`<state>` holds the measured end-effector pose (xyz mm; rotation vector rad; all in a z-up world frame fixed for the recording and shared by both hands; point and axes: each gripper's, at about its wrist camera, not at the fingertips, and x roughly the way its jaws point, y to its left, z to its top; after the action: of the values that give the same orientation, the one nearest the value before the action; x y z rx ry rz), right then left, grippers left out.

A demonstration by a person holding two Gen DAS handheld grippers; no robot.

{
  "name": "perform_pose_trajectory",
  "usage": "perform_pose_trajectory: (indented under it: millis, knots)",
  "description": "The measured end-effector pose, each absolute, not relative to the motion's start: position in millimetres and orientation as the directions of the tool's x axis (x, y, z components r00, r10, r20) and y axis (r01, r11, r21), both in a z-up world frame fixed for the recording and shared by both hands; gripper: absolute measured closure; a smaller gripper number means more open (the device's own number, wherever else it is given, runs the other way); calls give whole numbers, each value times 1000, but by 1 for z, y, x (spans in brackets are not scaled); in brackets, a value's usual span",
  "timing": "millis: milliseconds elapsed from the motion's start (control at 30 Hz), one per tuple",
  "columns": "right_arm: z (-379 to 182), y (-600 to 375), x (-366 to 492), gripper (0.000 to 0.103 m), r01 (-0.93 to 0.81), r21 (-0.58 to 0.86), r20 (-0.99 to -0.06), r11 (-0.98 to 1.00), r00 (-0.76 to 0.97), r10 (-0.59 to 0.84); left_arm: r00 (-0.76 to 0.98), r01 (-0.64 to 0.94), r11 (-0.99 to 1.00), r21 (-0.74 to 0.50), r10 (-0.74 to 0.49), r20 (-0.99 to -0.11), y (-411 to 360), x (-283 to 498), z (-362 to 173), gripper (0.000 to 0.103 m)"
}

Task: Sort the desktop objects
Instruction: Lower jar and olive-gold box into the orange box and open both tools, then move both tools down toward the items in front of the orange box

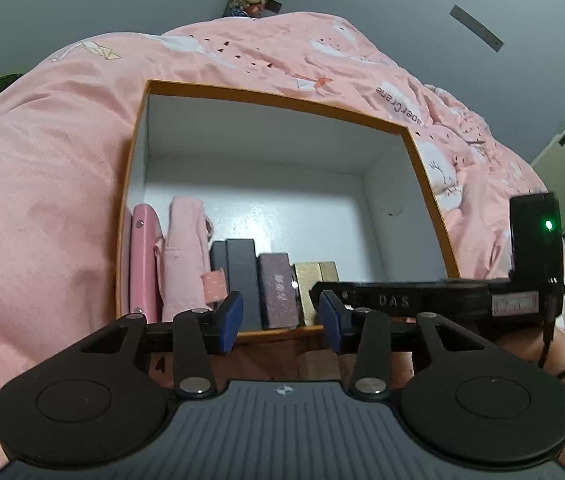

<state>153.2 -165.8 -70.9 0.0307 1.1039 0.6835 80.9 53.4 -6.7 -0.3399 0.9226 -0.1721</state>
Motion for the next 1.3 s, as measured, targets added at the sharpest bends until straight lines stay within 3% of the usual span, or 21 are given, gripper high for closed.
perform_pose_trajectory:
  millis: [133,433,633,667,833,967,1100,1300]
  knots:
    - [-63,-174,151,78,-489,352,-792,798,299,533,595,38,933,-357,-308,-742,46,75,0,55]
    - [-2,-231,101,76,-526,371,-647,765,445,619,531,133,916,-379,-389,-753,29,61,2,55]
    - [-16,-249,75,76,-499,305,-705,811,455,544,468,247,917,-314,-397,-790,2,54,-8,55]
    - [-23,-251,73,76,-488,297,-722,821,448,527,453,260,914,-312,-401,-797,-2,53,-11,62]
    - [-49,-258,65,76,-457,298,-761,838,416,497,376,255,921,-296,-376,-847,-13,54,-33,64]
    - [-61,-255,56,76,-453,273,-771,849,425,474,347,265,935,-236,-321,-881,-24,54,-45,64]
    - [-71,-252,52,68,-439,224,-776,870,460,432,346,322,936,-141,-255,-903,-34,51,-49,64]
    - [-74,-262,51,63,-426,266,-758,865,462,461,352,473,879,63,-123,-928,-60,42,-52,64]
